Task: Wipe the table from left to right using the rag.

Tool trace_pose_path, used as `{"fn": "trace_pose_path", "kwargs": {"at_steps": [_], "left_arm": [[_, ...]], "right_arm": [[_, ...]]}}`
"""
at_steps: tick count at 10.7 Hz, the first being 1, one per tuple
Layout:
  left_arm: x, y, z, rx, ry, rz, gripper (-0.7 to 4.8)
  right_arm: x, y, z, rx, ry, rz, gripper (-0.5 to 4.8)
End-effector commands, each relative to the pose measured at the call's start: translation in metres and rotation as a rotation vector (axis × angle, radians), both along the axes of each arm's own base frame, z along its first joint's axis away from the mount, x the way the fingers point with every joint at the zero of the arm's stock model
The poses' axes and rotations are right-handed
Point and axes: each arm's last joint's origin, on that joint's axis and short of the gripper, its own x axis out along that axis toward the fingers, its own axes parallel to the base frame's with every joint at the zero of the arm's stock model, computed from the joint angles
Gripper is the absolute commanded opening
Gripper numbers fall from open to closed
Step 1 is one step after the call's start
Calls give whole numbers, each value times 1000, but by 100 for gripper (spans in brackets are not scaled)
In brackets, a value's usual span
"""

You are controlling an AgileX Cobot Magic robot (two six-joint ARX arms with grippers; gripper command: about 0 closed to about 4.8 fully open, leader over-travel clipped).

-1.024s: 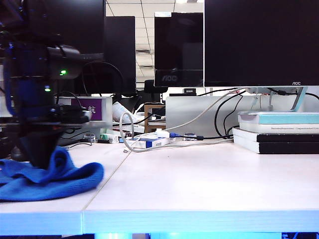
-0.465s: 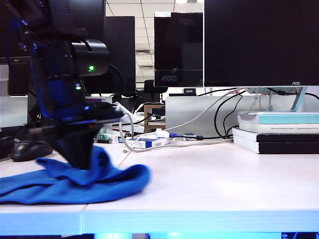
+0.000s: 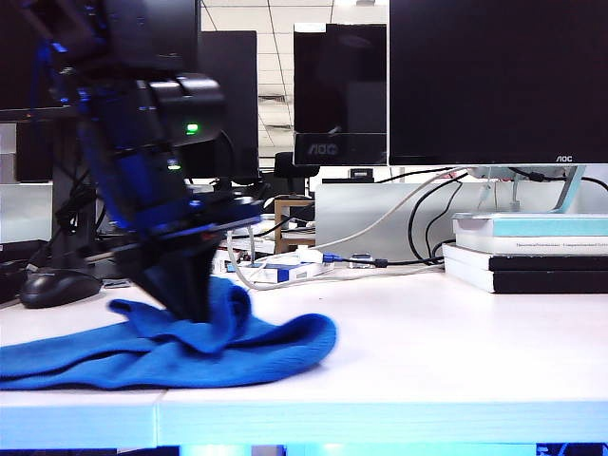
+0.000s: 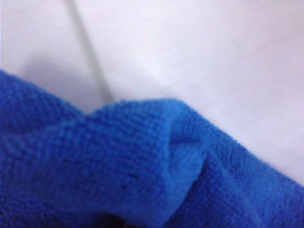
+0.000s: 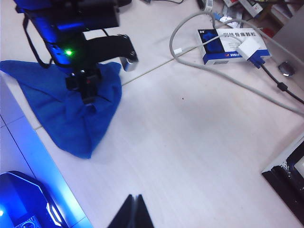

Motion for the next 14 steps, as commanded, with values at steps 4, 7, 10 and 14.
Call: {"fn": "trace_pose_path", "kwargs": {"at_steps": [4, 7, 10, 14], "left_arm": [[12, -63, 6, -33, -10, -104, -5], [14, -93, -1, -17, 18, -159, -6], [14, -116, -5, -15, 25, -200, -5], [11, -149, 1, -56, 1, -261, -5]], "right_arm": [[-1, -2, 2, -7, -23, -28, -1], [-6, -8, 2, -57, -42, -96, -1], [-9, -15, -3, -168, -24, -204, -1], [-13, -20, 1, -117, -43, -298, -1]]}}
